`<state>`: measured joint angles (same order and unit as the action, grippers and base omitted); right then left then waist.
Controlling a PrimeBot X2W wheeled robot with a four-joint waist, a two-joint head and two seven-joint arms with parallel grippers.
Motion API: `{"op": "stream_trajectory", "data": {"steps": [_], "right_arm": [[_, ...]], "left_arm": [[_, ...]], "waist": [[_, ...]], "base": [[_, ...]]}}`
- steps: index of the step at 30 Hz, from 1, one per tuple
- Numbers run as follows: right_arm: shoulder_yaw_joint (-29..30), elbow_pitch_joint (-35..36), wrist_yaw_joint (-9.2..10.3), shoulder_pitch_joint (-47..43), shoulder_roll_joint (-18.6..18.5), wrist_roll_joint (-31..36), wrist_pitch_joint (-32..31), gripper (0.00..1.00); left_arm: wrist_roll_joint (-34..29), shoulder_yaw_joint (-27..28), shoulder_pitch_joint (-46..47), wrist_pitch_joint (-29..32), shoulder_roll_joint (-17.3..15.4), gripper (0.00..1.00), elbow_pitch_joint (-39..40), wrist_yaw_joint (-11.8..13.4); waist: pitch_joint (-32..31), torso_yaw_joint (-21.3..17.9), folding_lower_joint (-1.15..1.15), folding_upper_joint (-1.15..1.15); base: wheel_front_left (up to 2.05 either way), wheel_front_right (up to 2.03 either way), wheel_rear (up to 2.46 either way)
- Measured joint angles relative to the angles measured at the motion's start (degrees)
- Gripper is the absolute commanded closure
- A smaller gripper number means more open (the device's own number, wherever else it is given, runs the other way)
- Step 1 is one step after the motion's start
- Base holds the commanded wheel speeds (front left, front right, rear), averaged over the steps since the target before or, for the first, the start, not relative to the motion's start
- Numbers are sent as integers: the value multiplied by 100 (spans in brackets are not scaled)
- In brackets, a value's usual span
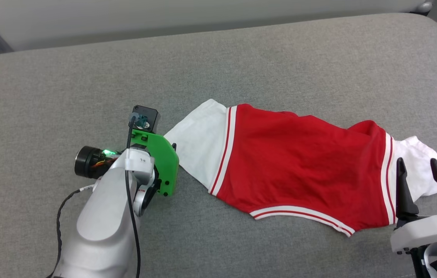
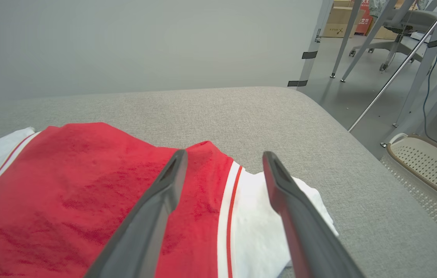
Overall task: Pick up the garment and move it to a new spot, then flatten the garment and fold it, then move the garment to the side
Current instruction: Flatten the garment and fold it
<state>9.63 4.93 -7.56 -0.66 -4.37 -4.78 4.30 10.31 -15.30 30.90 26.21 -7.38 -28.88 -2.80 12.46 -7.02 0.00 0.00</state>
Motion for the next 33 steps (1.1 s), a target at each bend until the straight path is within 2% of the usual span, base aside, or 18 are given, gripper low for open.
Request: {"op": "stream_trajectory", "data": {"steps": [8, 12, 13, 14, 15, 18, 22, 29, 33], "right_arm": [[-138, -207, 1, 55, 49, -1, 205, 0], [-167, -302, 1, 114, 59, -19, 265, 0], [-172, -328, 1, 125, 66, -19, 287, 0], [-172, -353, 1, 138, 71, -19, 303, 0], [-164, -378, 1, 160, 75, -16, 310, 0], [-102, -432, 1, 219, 80, -14, 336, 0], [-40, -513, 1, 225, 77, 15, 352, 0], [7, -657, 1, 209, -16, 113, 189, 0], [-63, -745, 1, 132, -124, 157, -152, 0]], "left_arm": [[-129, -67, 385, 142, -160, 0, -491, 104], [-119, -132, 530, 252, -158, 0, -606, 34], [-85, -138, 553, 314, -152, 10, -630, -18], [-37, -144, 564, 361, -142, 66, -641, -59], [13, -144, 567, 413, -144, 100, -650, -107], [131, -232, 566, 497, -132, 100, -647, -216], [223, -245, 522, 456, -101, 100, -670, -231], [623, 124, 18, 200, -81, 100, -415, -19], [745, 320, -494, 220, -252, 100, 29, 93]], "waist": [[356, -113, 0, 0], [476, -155, 0, 0], [498, -165, 0, 0], [508, -173, 0, 0], [515, -180, 0, 0], [504, -164, 0, 0], [420, -117, 0, 0], [109, 12, 0, 0], [-130, 125, 0, 0]], "base": [[0, 0, 0], [0, 0, 0], [0, 0, 0], [0, 0, 0], [0, 0, 0], [0, 0, 0], [0, 0, 0], [0, 0, 0], [0, 0, 0]]}}
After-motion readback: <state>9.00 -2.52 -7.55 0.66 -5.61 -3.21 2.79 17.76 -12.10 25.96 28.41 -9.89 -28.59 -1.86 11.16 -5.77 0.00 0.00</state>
